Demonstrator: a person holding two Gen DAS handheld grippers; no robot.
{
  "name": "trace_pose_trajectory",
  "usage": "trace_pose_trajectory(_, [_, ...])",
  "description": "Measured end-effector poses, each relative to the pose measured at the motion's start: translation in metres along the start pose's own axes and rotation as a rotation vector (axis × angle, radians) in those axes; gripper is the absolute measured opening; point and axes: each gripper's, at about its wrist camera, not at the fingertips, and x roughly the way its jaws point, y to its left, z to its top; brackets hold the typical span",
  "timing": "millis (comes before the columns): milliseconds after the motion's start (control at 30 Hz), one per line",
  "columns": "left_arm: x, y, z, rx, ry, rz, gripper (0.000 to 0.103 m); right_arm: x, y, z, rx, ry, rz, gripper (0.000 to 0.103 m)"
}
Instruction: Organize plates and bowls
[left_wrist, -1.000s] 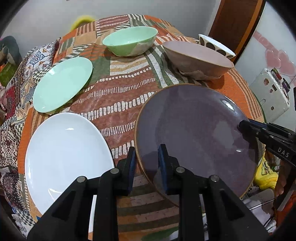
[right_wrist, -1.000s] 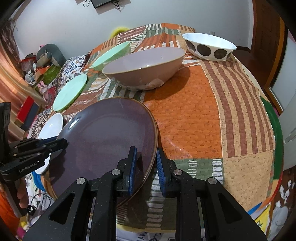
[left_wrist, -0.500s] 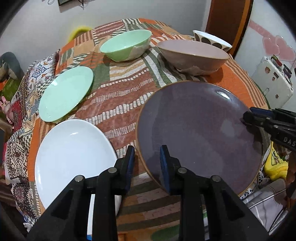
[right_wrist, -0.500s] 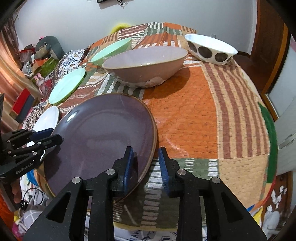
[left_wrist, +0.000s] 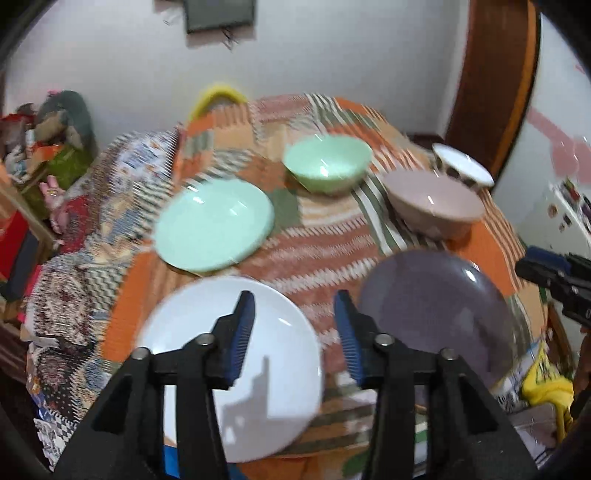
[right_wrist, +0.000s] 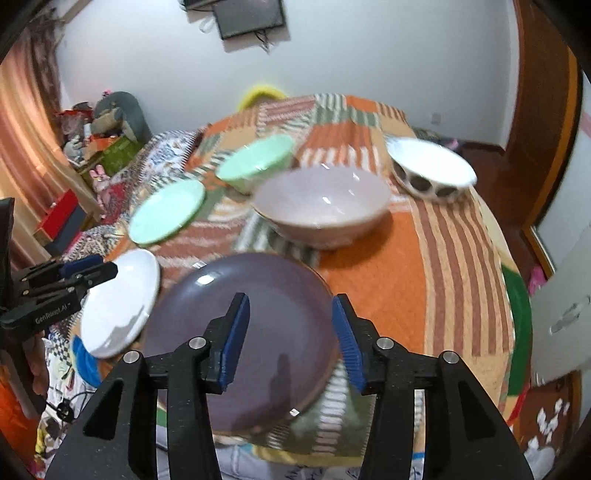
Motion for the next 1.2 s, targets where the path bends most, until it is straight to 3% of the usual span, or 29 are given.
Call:
trace_pose_trajectory(300, [-0.034,0.062,0.001,-0.068,-0.093,0.120,0.060,0.008,0.058,0.025,-0.101,-0.045,0.103,0.052])
trace_pose_trajectory(567, [-0.026,0.115,-0.023,-0.126,-0.033,0.173,0.067,0.037,0.106,0.029,-0.169,-0.009,0.179,0.054])
trace_pose_trajectory(900, [0.012,0.155,-0.054,-0.212,0.065,0.152,0.067,0.082,0.142,0.020,-0.203,0.101,0.202,0.054])
trace_pose_trajectory(1200, [0.049,0.182,-0.083,-0.310,0.169,0.039,0.067,0.122,0.161,0.007,-0.218,0.217,0.183,0.054])
